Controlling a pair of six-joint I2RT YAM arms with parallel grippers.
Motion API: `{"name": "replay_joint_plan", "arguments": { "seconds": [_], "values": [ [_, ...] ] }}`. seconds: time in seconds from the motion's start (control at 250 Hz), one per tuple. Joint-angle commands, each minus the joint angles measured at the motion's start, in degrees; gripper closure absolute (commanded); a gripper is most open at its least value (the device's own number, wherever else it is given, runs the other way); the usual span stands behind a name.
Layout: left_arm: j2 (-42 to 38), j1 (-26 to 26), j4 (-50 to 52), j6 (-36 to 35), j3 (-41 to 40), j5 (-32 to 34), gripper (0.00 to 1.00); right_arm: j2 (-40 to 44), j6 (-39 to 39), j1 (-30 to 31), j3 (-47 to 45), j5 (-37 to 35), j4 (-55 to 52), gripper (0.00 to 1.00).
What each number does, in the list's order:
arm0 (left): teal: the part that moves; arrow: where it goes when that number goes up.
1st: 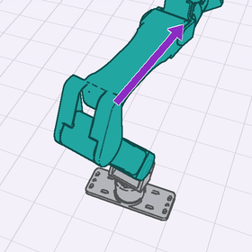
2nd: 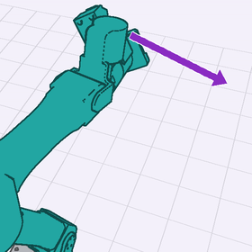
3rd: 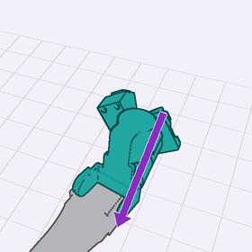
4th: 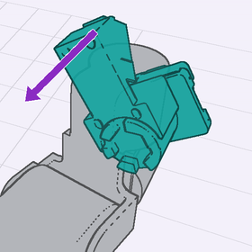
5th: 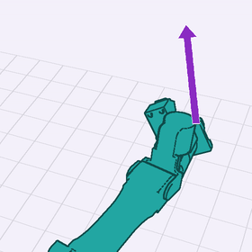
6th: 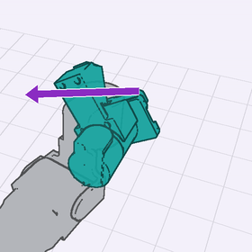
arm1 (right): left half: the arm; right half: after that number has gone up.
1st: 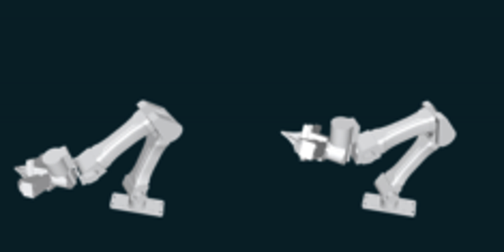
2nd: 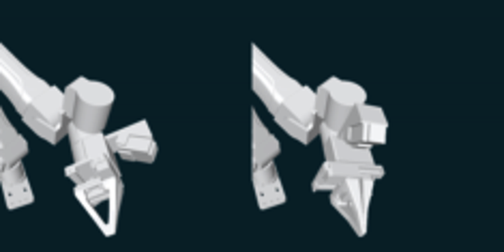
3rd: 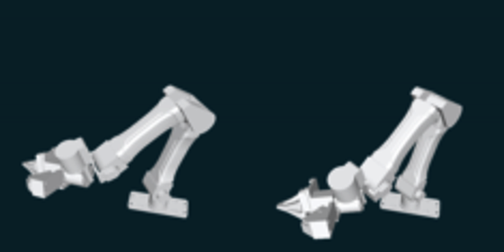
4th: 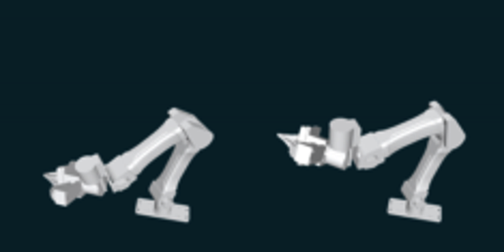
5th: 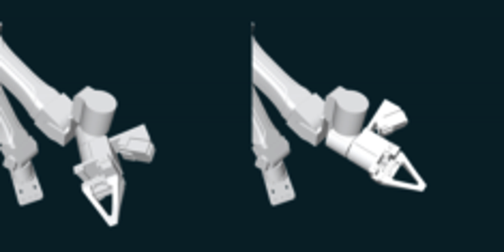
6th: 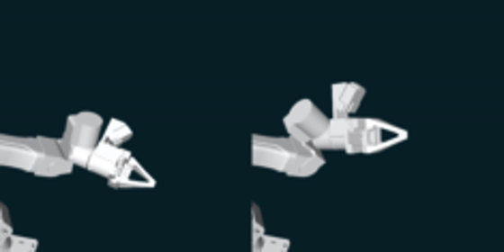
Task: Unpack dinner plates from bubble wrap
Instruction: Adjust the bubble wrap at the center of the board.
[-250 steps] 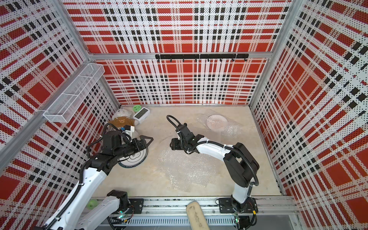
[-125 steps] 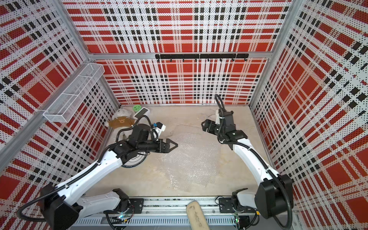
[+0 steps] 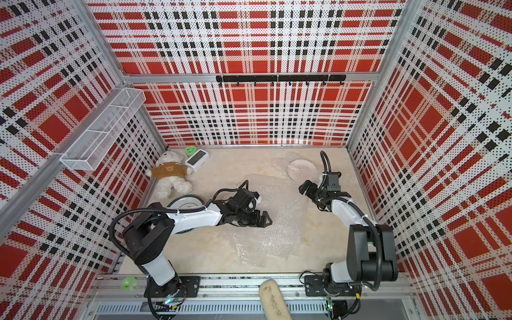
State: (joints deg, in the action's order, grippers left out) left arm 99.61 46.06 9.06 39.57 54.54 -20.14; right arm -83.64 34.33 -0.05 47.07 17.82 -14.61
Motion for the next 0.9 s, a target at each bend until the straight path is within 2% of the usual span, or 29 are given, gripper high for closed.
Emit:
{"name": "replay_joint_plan", "arguments": {
  "seconds": [0.0, 0.104, 0.368, 0.528, 0.648, 0.824, 0.896],
  "values": [
    [-0.5, -2.0, -5.6, 2.9, -3.1, 0.7, 0.02, -4.0, 0.8, -0.8, 2.4, 0.8, 6.6, 0.00],
    [-1.6, -2.8, -6.7, 3.2, -6.4, -0.2, 0.01, -7.9, 1.4, -1.0, 3.3, 1.6, 11.1, 0.00],
    [-3.4, -5.3, -15.2, 9.1, -14.8, -2.9, 0.02, -18.6, 2.4, -1.5, 9.4, 4.4, 17.1, 0.00],
    [-5.2, -5.7, -16.7, 10.0, -15.1, -5.5, 0.01, -23.5, 1.7, -3.0, 14.6, 5.1, 17.0, 0.00],
    [-6.8, -8.0, -23.4, 14.8, -16.4, -11.3, 0.02, -26.6, 1.7, -4.8, 18.1, 6.0, 17.0, 0.00],
    [-10.9, -9.4, -23.0, 14.8, -14.7, -13.4, 0.01, -30.7, -0.3, -7.1, 24.5, 7.8, 14.8, 0.00],
    [-12.3, -9.7, -23.0, 15.1, -14.3, -14.4, 0.01, -29.2, -0.8, -7.5, 25.0, 8.7, 13.2, 0.02]
  ]
}}
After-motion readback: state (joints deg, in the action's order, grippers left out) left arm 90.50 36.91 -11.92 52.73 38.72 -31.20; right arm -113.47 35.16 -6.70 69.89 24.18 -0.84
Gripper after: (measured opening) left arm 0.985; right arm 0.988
